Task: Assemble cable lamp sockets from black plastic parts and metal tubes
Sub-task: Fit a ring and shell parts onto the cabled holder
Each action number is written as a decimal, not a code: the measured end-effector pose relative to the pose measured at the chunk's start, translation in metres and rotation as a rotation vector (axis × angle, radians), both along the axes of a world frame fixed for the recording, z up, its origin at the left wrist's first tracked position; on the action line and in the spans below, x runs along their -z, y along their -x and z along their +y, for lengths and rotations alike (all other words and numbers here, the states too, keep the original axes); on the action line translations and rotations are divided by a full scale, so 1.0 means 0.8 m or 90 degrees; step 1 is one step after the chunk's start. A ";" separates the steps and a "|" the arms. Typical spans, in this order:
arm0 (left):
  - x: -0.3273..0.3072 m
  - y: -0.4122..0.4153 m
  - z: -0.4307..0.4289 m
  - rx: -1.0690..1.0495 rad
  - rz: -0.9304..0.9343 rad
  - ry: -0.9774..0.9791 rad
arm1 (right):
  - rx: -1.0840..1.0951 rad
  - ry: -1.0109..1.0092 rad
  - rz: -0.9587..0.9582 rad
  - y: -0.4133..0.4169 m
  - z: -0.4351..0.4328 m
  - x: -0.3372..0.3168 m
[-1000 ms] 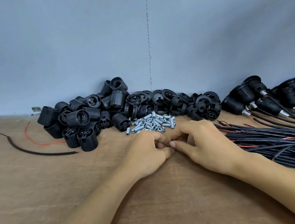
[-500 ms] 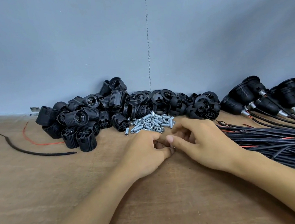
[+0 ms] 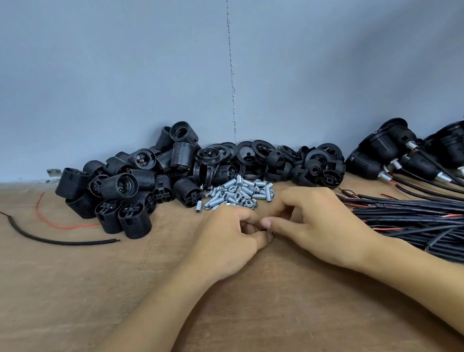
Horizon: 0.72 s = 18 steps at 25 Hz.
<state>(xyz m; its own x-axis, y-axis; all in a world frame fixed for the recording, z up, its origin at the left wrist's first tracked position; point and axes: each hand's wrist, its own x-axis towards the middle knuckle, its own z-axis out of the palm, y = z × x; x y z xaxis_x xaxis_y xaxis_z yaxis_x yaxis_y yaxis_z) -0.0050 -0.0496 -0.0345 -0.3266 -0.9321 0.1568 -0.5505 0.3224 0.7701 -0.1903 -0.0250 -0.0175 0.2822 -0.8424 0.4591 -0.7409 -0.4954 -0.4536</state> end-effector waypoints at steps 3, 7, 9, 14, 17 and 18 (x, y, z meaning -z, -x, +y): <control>0.000 0.000 0.000 0.002 0.010 -0.008 | 0.032 0.000 -0.030 0.002 -0.001 -0.004; 0.000 0.000 0.001 0.007 0.010 0.005 | -0.039 -0.026 0.050 0.003 0.005 -0.009; 0.001 0.000 0.001 0.002 0.017 0.017 | -0.008 -0.011 0.037 0.000 0.004 -0.005; -0.001 -0.001 0.003 -0.036 0.142 0.026 | 0.060 -0.062 -0.222 0.007 -0.003 -0.007; -0.003 0.003 0.006 -0.011 0.245 -0.010 | 0.001 -0.140 -0.289 0.005 0.000 -0.009; -0.003 0.005 0.007 0.001 0.274 -0.019 | -0.012 -0.152 -0.295 0.005 0.000 -0.008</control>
